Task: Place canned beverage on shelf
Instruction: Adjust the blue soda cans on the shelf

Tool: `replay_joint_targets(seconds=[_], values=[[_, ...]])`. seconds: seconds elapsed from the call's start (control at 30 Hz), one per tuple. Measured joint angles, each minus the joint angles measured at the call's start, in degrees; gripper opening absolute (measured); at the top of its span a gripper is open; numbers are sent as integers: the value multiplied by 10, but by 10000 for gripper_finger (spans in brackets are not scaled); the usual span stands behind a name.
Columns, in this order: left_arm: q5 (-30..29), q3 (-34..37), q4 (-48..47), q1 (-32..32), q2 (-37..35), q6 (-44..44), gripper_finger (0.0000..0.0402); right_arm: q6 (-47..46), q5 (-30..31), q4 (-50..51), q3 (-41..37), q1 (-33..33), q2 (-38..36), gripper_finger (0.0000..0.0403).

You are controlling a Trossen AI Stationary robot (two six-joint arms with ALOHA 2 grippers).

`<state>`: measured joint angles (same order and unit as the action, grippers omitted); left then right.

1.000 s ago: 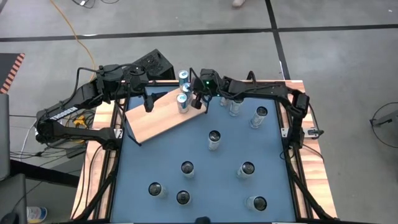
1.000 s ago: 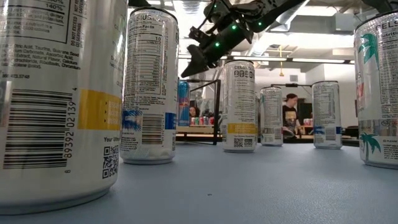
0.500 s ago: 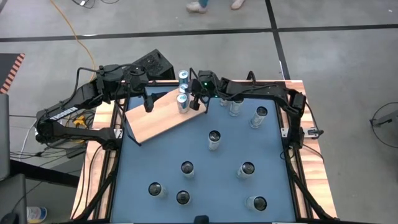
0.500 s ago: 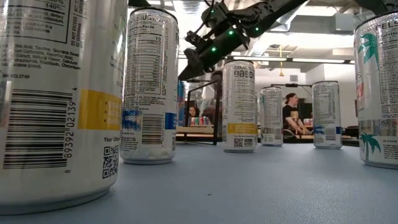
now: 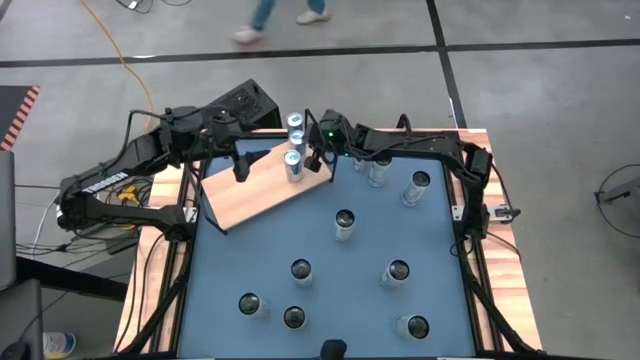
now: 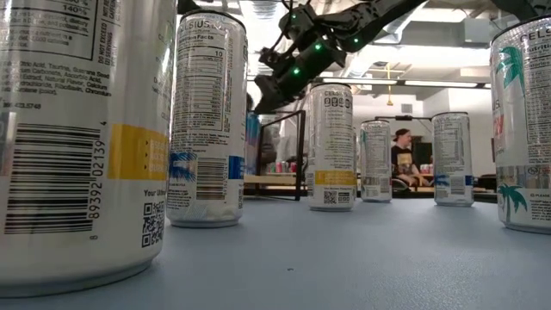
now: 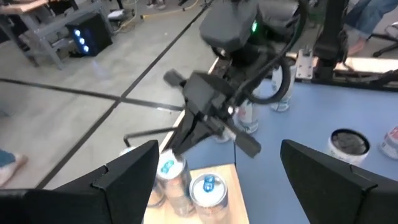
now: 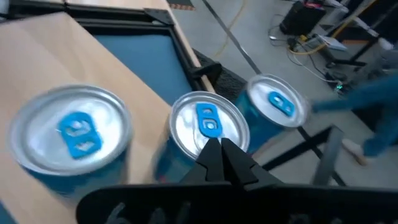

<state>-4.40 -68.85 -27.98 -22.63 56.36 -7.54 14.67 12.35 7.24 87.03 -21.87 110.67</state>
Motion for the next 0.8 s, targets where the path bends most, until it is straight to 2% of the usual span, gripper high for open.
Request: replay_joint_targets(seconds=[0.13,0.43,0.63,0.7,0.8], values=[[-14,19,6,0,0,14,325,2,2,8,1,0,-6,0],[-65,107,106,-1,0,23,325,4,-15,31,8,6,-66,0],[-68,136,143,-8,0,38,325,75,-169,61,8,1,-83,10],[-68,136,146,-8,0,44,325,103,-191,66,8,1,-84,32],[-68,136,152,-8,0,51,325,128,-202,56,8,-4,-73,85]])
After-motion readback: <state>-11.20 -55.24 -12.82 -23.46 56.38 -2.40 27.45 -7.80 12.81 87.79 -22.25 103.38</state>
